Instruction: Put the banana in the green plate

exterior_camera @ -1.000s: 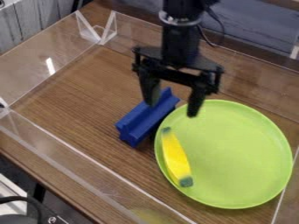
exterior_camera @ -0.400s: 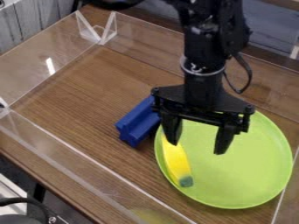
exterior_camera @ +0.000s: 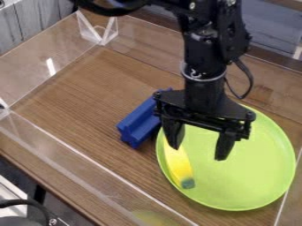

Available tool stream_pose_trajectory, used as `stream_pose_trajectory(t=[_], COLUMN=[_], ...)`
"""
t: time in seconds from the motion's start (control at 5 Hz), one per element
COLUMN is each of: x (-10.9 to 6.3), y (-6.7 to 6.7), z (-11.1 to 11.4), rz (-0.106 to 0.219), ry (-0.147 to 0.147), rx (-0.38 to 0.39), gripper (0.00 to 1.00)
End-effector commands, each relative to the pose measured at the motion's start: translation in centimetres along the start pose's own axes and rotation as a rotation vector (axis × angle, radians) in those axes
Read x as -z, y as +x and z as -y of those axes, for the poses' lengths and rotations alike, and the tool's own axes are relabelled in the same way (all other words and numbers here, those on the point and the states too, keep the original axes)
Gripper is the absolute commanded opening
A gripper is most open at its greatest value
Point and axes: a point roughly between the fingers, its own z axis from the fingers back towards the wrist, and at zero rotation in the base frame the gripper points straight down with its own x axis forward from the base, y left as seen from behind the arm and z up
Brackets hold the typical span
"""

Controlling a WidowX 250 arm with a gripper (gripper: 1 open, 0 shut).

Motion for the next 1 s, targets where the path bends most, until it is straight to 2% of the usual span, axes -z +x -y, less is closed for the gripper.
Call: stream_pose_trajectory(t=[0.0,0.2,0.8], x=[0.6,1.7,3.6], y=[1.0,1.7,2.2], z=[0.3,0.4,4.2], rz=[0.010,0.006,0.041], ry=[-0.014,-0.019,-0.039], rx=[0.024,0.032,-0.231], gripper=[1.00,1.00,1.00])
